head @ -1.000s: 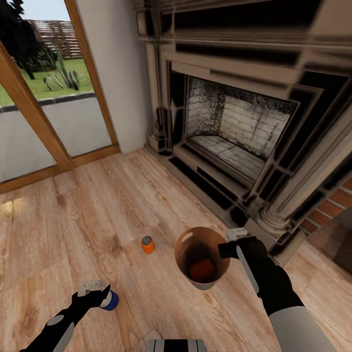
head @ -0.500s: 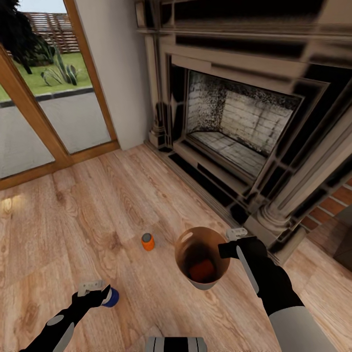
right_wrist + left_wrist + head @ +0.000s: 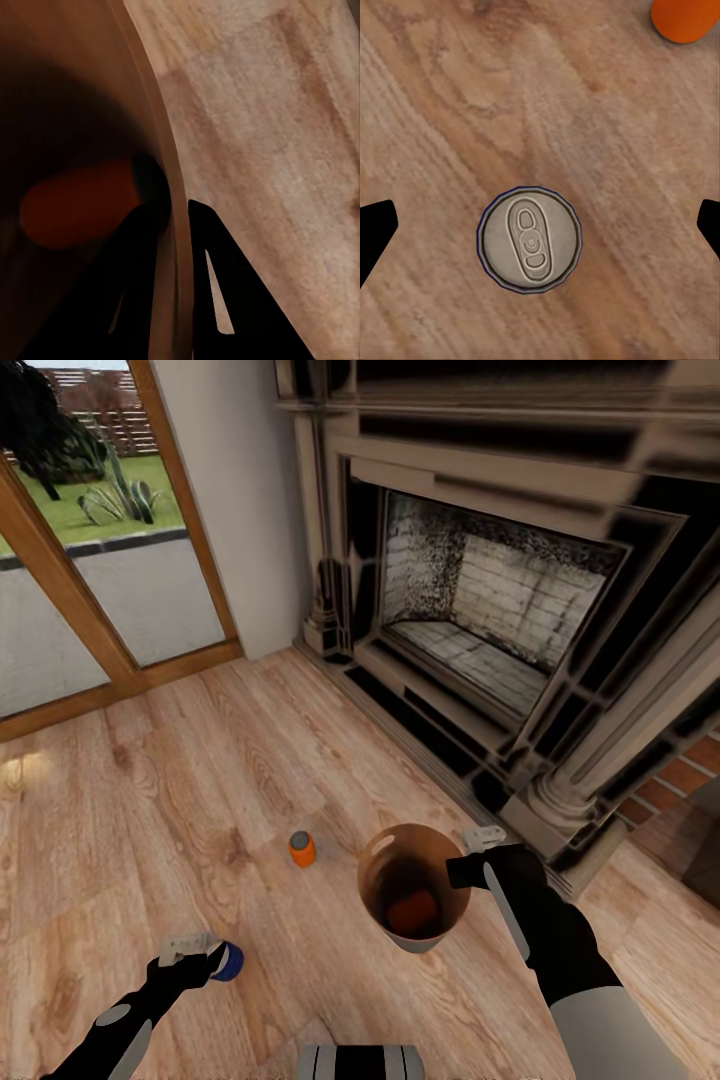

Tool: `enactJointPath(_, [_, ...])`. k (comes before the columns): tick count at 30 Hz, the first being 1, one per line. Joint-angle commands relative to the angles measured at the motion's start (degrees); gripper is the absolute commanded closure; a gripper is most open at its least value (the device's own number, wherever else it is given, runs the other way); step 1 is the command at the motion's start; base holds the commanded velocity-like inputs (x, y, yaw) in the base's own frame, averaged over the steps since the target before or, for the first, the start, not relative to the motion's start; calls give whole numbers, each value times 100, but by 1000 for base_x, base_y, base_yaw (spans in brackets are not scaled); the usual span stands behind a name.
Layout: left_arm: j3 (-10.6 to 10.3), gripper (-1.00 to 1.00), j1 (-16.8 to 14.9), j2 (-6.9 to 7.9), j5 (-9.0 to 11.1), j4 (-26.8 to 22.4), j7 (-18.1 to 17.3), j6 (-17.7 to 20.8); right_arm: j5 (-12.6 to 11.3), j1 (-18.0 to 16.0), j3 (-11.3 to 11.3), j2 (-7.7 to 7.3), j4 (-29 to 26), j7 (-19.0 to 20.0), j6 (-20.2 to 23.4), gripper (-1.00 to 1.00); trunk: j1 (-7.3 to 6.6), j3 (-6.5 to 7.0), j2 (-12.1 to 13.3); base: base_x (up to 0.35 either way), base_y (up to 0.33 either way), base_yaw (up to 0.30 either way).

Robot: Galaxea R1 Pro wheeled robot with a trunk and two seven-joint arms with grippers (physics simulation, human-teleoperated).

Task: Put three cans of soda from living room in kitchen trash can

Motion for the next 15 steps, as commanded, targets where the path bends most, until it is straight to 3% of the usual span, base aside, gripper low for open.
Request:
enactJointPath(1, [0, -100, 0, -1, 0, 0, 0, 0, -96, -2, 0, 1, -1, 20, 0, 100, -1, -9, 0, 0, 0, 0])
enactJointPath(9, [0, -100, 0, 3, 0, 0, 0, 0, -96, -2, 0, 1, -1, 20, 0, 100, -1, -69, 0, 4, 0, 0])
enactJointPath(15, [0, -100, 0, 3, 0, 0, 0, 0, -96, -2, 0, 1, -1, 20, 1, 100, -1, -78, 0, 182, 0, 0])
